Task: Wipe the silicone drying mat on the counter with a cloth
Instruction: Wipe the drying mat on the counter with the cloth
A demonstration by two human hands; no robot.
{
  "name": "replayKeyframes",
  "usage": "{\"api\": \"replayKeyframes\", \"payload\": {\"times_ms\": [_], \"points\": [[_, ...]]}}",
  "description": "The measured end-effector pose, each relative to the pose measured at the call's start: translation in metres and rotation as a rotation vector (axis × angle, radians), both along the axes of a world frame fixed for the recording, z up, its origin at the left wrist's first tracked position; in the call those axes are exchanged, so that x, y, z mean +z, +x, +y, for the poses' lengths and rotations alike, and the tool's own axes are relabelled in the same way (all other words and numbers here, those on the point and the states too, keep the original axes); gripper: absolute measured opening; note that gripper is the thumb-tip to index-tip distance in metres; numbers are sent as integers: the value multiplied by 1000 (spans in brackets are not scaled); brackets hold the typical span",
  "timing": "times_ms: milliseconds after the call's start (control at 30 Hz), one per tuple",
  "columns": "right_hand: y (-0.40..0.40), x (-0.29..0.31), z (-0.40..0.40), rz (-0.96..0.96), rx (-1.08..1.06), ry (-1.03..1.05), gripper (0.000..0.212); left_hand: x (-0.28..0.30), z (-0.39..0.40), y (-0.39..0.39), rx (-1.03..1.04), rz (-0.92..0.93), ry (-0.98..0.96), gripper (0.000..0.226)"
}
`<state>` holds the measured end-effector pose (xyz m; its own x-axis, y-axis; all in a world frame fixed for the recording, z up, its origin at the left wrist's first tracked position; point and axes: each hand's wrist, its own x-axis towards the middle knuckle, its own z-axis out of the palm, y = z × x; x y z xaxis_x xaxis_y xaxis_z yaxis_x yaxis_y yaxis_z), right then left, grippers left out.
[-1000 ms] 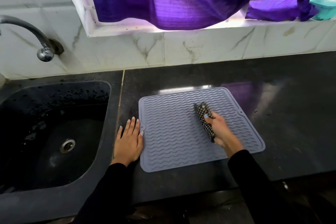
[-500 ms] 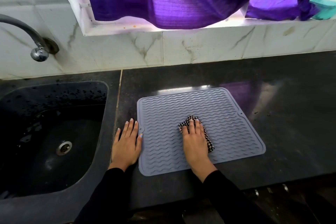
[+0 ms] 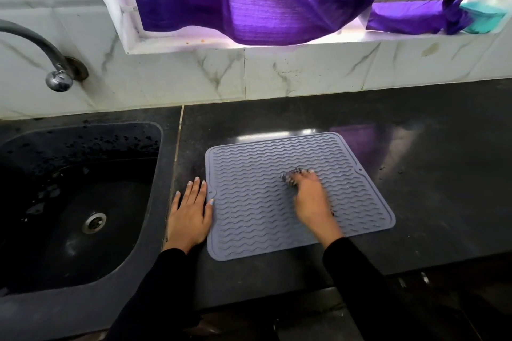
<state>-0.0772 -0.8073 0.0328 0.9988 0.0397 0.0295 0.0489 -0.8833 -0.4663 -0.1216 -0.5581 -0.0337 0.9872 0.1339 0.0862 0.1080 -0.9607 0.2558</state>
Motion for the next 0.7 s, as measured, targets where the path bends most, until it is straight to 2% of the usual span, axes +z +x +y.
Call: {"api": "replayKeyframes", "payload": {"times_ms": [133, 267, 400, 467, 533, 633, 667, 700], "points": [[-18, -23, 9, 39, 84, -301, 53, -2, 1, 0, 3, -11, -3, 80], [-18, -28, 18, 31, 75, -378, 51, -4, 1, 2, 7, -26, -17, 78], [-11, -25, 10, 64, 161, -399, 55, -3, 1, 1, 9, -8, 2, 79], [-8, -23, -9, 40, 237, -212, 63, -3, 0, 0, 11, -11, -11, 79], [0, -27, -30, 53, 224, 142, 65, -3, 1, -1, 15, -19, -10, 79], [11, -17, -52, 138, -89, 715, 47, -2, 1, -1, 21, -12, -11, 81], [12, -13, -55, 119, -158, 777, 44, -2, 1, 0, 23, -7, -10, 82], [10, -11, -56, 71, -173, 744, 44, -2, 1, 0, 26, -9, -12, 82]]}}
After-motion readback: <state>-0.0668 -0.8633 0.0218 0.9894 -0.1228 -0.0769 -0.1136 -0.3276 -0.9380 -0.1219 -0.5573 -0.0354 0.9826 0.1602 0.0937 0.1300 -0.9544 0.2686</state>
